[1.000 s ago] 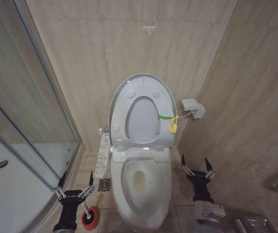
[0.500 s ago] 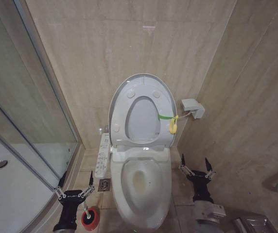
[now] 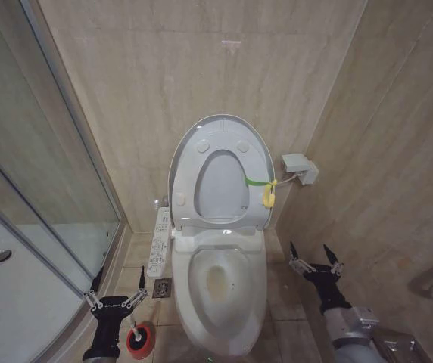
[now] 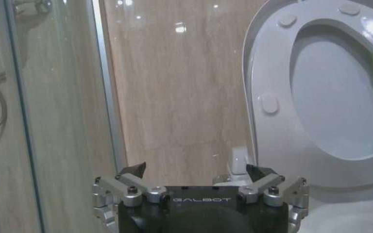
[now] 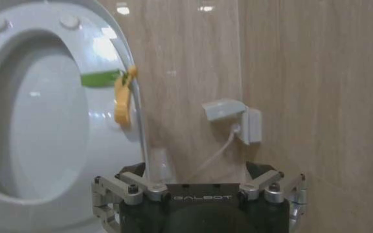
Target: Open the toilet lid, clean the toilet bowl with a toilet brush, close the toilet lid, and flush.
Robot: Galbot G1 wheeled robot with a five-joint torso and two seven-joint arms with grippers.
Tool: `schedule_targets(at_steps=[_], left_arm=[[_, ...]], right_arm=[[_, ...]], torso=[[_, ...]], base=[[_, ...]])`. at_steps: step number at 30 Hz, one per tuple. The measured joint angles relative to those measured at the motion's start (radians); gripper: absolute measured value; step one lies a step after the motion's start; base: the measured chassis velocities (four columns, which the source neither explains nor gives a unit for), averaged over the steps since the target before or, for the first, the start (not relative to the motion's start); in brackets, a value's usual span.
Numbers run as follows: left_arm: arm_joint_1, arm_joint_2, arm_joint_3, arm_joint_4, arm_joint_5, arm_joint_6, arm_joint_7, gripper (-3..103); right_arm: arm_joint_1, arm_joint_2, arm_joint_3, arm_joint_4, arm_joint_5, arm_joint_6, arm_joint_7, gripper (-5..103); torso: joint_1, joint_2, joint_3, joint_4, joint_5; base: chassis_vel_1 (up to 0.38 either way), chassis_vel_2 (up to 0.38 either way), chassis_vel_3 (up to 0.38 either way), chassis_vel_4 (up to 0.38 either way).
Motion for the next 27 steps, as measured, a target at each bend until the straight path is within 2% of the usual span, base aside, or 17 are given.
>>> schedule_targets(at_steps=[10, 18, 27], left_arm=[[0.000, 0.000, 0.000, 0.000, 0.000, 0.000, 0.000, 100], [0.000, 0.000, 0.000, 0.000, 0.000, 0.000, 0.000, 100], [0.000, 0.000, 0.000, 0.000, 0.000, 0.000, 0.000, 100]], right_arm=[[0.023, 0.070, -0.027, 0.024, -0.011, -0.001, -0.001, 100], [0.056, 0.075, -0.020, -0.008, -0.048, 0.012, 0.015, 100], [0.068, 0.072, -0.015, -0.021, -0.027, 0.036, 0.002, 100]], torso=[[0.000, 0.000, 0.000, -0.0002, -0.0002], [0.000, 0.000, 0.000, -0.0002, -0.0002], [0.000, 0.000, 0.000, -0.0002, -0.0001]], base=[[0.000, 0.000, 0.000, 0.000], [0.000, 0.000, 0.000, 0.000], [0.000, 0.000, 0.000, 0.000]])
